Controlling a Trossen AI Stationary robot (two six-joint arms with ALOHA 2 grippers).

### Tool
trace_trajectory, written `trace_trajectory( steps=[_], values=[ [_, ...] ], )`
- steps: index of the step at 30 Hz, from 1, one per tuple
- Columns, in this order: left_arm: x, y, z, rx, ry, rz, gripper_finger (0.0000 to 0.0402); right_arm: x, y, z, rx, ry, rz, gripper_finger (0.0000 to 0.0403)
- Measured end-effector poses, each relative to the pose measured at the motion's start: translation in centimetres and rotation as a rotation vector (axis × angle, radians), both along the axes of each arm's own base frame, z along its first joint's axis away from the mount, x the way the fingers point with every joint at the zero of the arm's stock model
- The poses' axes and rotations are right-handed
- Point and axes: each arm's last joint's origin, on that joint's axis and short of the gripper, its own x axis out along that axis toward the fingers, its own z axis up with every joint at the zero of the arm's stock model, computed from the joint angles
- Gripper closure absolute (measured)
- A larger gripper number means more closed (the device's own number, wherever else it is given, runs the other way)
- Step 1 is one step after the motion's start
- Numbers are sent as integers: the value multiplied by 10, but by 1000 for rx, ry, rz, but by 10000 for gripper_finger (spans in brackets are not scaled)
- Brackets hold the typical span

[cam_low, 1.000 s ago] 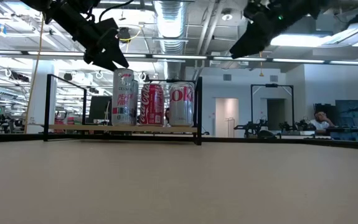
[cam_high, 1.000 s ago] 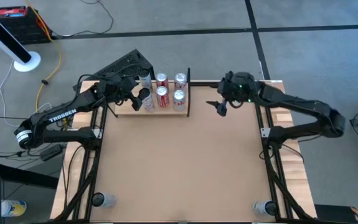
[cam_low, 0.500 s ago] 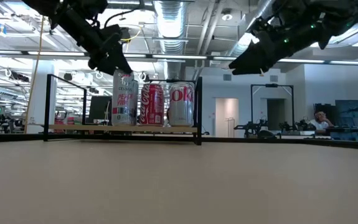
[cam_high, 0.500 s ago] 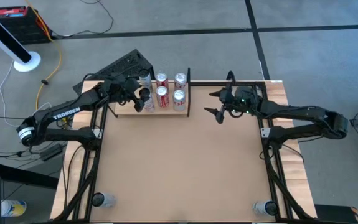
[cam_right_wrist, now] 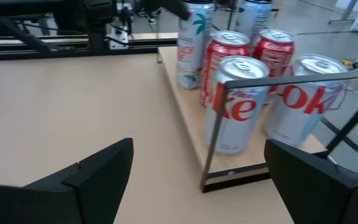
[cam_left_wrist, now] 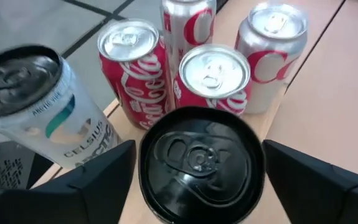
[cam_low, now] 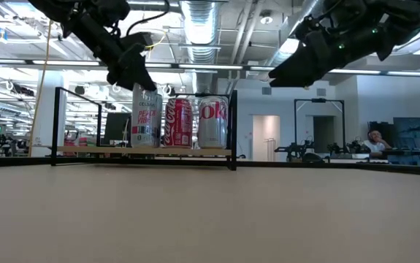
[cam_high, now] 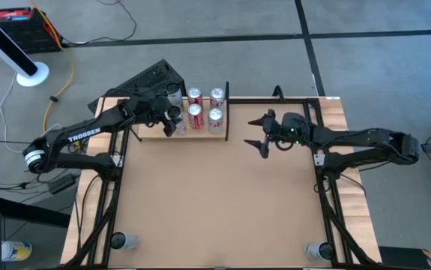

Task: Place canned beverage on shelf
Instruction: Put the top white and pink soda can on the shelf

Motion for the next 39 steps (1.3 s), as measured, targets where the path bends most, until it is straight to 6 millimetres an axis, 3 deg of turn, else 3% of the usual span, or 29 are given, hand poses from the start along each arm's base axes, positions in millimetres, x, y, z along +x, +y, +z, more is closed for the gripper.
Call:
trace_trajectory(
  steps=[8, 15, 23, 27, 33, 39],
  values=[
    [-2, -1, 2, -3, -12, 8, 172, 5, 16, 0, -37, 12, 7, 19],
    [-13, -5, 9, 53, 26, -34, 172, 6, 21, 0, -58, 18, 19, 19],
    [-43, -4, 42, 134, 117, -149, 172, 6, 21, 0, -53, 18, 17, 19],
    [-60, 9, 52, 177, 102, -195, 172, 7, 21, -2, -38, 19, 13, 19],
    [-90, 31, 52, 202, 81, -172, 172, 20, 16, -13, -39, 27, 4, 19],
    [-99, 50, 45, 202, 62, -183, 172, 28, 11, -18, -60, 5, -9, 19]
  ],
)
